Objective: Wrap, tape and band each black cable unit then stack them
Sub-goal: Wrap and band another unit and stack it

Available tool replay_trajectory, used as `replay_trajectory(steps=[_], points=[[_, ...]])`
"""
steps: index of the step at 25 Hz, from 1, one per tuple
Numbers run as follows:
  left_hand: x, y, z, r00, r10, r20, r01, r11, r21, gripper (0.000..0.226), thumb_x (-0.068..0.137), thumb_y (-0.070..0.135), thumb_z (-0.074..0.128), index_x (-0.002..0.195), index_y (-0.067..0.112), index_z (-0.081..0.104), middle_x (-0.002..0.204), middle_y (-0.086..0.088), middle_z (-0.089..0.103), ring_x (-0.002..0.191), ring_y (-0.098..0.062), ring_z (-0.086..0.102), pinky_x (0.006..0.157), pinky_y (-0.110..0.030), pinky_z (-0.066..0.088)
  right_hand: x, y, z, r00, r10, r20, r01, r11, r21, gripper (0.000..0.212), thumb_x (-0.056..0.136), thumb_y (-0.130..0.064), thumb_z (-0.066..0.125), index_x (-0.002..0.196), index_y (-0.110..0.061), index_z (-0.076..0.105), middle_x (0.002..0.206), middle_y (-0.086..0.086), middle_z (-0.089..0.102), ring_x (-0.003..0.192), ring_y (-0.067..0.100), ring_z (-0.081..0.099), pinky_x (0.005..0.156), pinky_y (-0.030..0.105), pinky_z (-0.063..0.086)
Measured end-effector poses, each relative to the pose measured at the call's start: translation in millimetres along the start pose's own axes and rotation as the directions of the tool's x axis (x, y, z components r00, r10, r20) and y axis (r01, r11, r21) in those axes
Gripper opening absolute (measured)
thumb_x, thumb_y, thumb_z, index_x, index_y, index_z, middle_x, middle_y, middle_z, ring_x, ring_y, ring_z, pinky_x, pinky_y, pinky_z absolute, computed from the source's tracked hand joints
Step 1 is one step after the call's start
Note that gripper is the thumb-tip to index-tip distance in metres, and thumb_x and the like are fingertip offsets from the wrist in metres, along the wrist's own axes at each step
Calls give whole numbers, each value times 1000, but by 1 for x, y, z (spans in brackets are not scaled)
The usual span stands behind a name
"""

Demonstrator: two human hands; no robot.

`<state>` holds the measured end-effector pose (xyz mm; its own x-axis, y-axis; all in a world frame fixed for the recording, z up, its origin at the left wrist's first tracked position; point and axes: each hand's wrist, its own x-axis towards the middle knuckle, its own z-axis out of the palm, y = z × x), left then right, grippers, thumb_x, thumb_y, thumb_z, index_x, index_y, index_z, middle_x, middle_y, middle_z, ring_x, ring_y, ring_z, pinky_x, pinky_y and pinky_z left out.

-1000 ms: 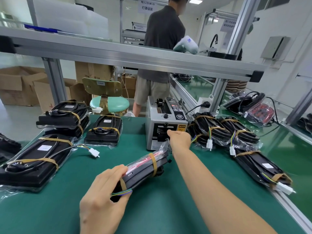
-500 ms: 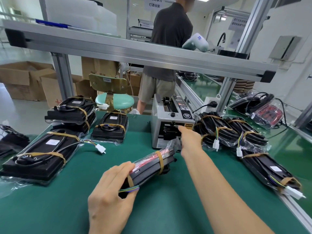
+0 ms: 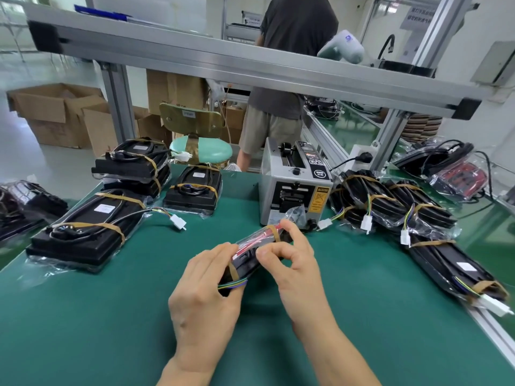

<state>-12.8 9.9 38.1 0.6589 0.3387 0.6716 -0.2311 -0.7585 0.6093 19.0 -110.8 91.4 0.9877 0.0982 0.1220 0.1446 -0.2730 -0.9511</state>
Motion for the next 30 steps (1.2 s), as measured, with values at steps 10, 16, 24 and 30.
replay_trajectory(steps=[10, 16, 24, 30], points=[[-1, -1, 3, 1000, -6, -28, 6, 1000, 15, 48, 61, -2, 84, 105, 12, 72, 104, 1, 70, 94, -23, 65, 82, -31, 48, -1, -7, 4, 998, 5, 70, 3, 994, -109, 29, 82, -28, 71, 56, -39, 66, 141, -31, 27, 138, -5, 13, 118, 48, 8], [-3, -3, 4, 999, 26, -43, -25, 999, 36, 48, 61, -1, 84, 106, 11, 71, 106, 0, 70, 95, -24, 65, 83, -33, 49, 2, -5, 7, 998, 14, 67, -5, 991, -133, 21, 82, -28, 69, 61, -29, 67, 144, -27, 30, 138, -3, 12, 117, 46, 11], [-2, -1, 4, 999, 9, -43, -7, 1000, 27, 51, 58, -4, 83, 105, 11, 72, 106, 0, 70, 95, -25, 65, 84, -33, 48, 6, -3, 1, 995, 7, 102, 10, 986, -165, 20, 82, -27, 69, 62, -24, 67, 136, -30, 32, 136, -2, 16, 116, 45, 13], [-3, -1, 5, 998, 23, -50, -22, 999, 35, 49, 59, -4, 83, 105, 10, 72, 105, -1, 70, 95, -26, 66, 83, -34, 49, 5, -5, 3, 996, 2, 85, 14, 982, -188, 22, 83, -26, 69, 61, -23, 67, 138, -27, 33, 137, 0, 16, 117, 45, 13]])
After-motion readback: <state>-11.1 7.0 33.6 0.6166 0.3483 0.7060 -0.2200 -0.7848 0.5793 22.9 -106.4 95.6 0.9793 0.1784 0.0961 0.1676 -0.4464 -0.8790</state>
